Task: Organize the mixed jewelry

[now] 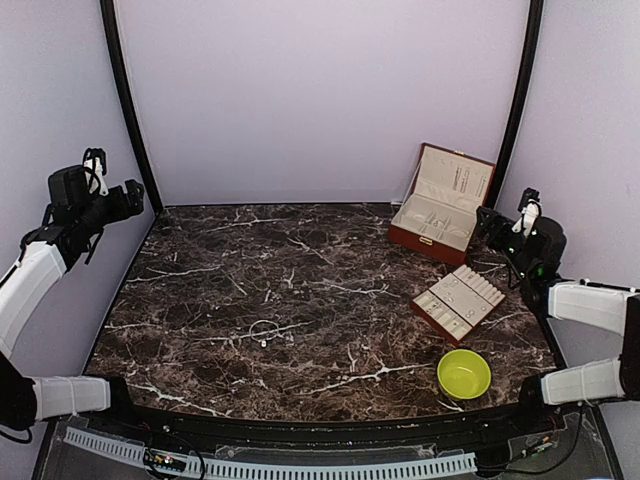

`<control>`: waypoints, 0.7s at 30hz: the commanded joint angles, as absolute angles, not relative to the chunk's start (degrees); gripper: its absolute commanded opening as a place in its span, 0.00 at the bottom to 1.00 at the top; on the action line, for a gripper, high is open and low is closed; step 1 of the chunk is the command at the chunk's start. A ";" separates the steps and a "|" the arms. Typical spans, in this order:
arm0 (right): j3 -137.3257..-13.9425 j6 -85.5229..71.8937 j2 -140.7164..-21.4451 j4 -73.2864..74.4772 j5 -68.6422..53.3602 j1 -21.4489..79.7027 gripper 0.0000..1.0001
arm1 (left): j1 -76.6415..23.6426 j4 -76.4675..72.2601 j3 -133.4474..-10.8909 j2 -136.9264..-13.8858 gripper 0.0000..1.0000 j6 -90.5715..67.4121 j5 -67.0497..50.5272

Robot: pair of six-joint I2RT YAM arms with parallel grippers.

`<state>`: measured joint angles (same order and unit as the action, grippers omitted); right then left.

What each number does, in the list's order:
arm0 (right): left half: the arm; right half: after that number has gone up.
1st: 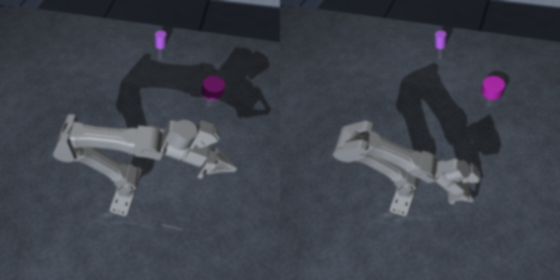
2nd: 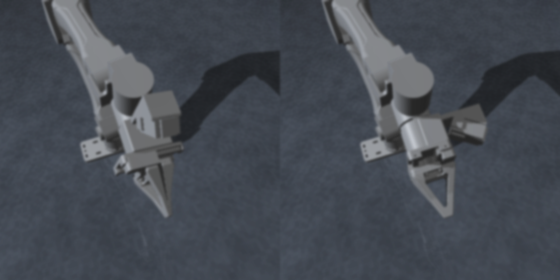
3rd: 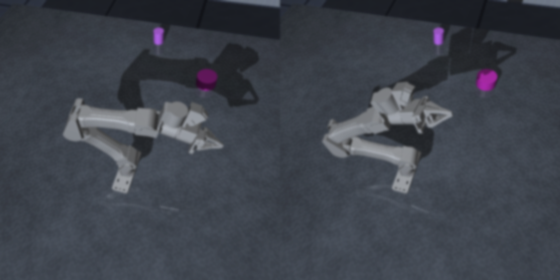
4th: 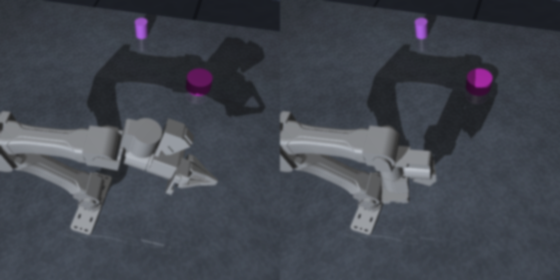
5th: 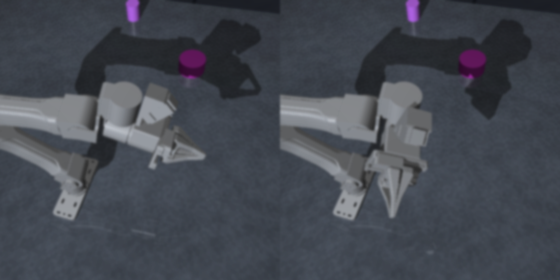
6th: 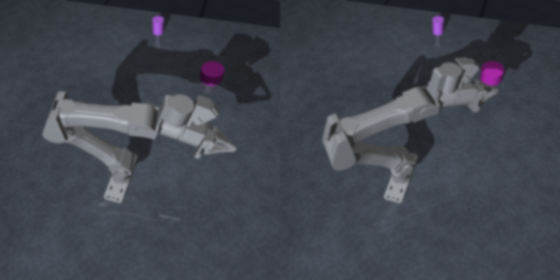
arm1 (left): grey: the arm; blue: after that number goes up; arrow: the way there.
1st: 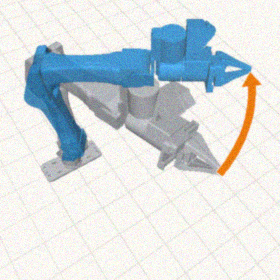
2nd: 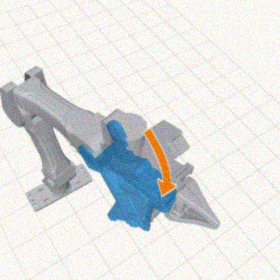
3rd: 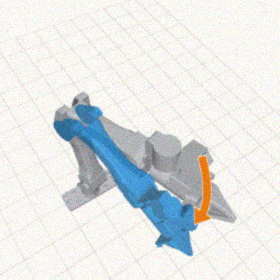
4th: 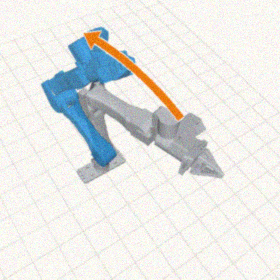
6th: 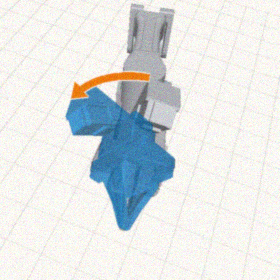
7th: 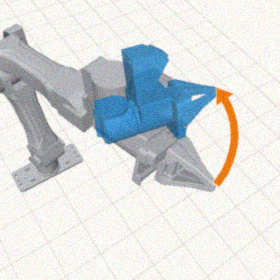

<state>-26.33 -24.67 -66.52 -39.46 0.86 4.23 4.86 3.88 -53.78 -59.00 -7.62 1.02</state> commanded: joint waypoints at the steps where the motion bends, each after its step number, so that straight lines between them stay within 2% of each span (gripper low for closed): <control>1: -27.08 -25.64 -64.69 -41.31 1.22 4.23 0.90 | 4.68 2.15 -52.92 -58.14 0.99 -7.06 0.16; 10: -27.74 -26.27 -63.74 -38.63 3.03 4.24 0.90 | 4.73 1.55 -52.48 -57.70 0.99 -7.40 -1.55; 21: -30.59 -24.86 -62.54 -27.86 5.16 4.26 0.89 | 4.74 4.32 -51.90 -59.76 0.99 -7.22 3.34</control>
<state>-27.42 -26.68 -63.53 -32.62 4.08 4.23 4.86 3.53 -52.73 -59.16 -7.68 2.46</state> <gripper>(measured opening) 0.889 0.988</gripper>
